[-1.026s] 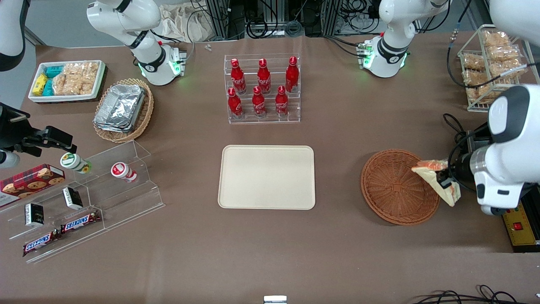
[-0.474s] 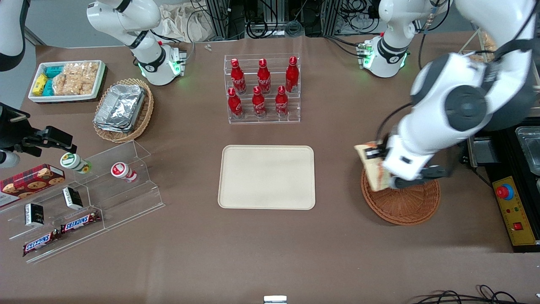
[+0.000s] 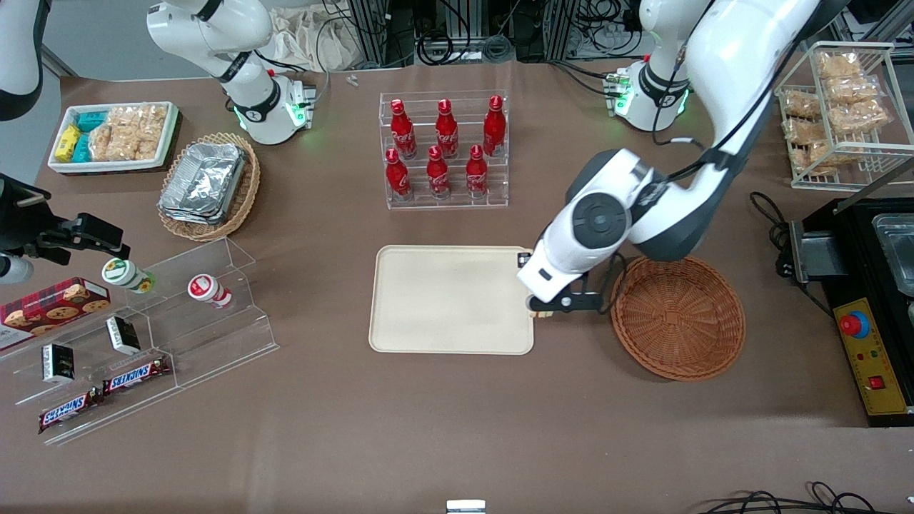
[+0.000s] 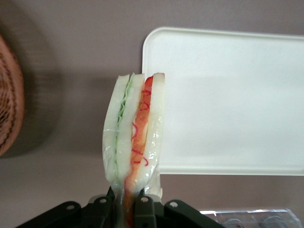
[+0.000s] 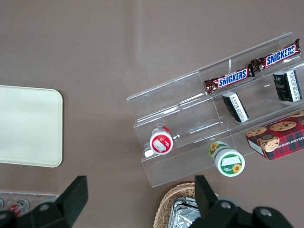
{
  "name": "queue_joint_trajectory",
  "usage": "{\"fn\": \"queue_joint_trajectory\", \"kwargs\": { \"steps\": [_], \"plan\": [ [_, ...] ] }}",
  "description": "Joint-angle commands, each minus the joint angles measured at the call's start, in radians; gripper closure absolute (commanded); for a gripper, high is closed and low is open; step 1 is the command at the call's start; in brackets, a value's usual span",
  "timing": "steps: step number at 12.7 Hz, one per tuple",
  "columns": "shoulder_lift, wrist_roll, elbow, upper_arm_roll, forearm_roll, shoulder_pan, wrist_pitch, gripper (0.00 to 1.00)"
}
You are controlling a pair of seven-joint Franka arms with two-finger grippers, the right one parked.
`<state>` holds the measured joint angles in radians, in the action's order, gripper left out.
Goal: Place sandwich from basket to tray
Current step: 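Lower the sandwich onto the cream tray and open the left gripper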
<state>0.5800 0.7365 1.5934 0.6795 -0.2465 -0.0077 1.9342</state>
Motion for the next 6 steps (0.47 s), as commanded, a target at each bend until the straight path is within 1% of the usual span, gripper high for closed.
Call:
{"fn": "queue_joint_trajectory", "kwargs": {
  "steps": [1, 4, 6],
  "plan": [
    [0.072, 0.085, -0.009, 0.000, -0.086, -0.044, 0.061, 1.00],
    [0.161, 0.159, -0.010, -0.006, -0.192, -0.098, 0.112, 1.00],
    [0.196, 0.236, -0.009, -0.011, -0.256, -0.115, 0.158, 1.00]
  ]
}}
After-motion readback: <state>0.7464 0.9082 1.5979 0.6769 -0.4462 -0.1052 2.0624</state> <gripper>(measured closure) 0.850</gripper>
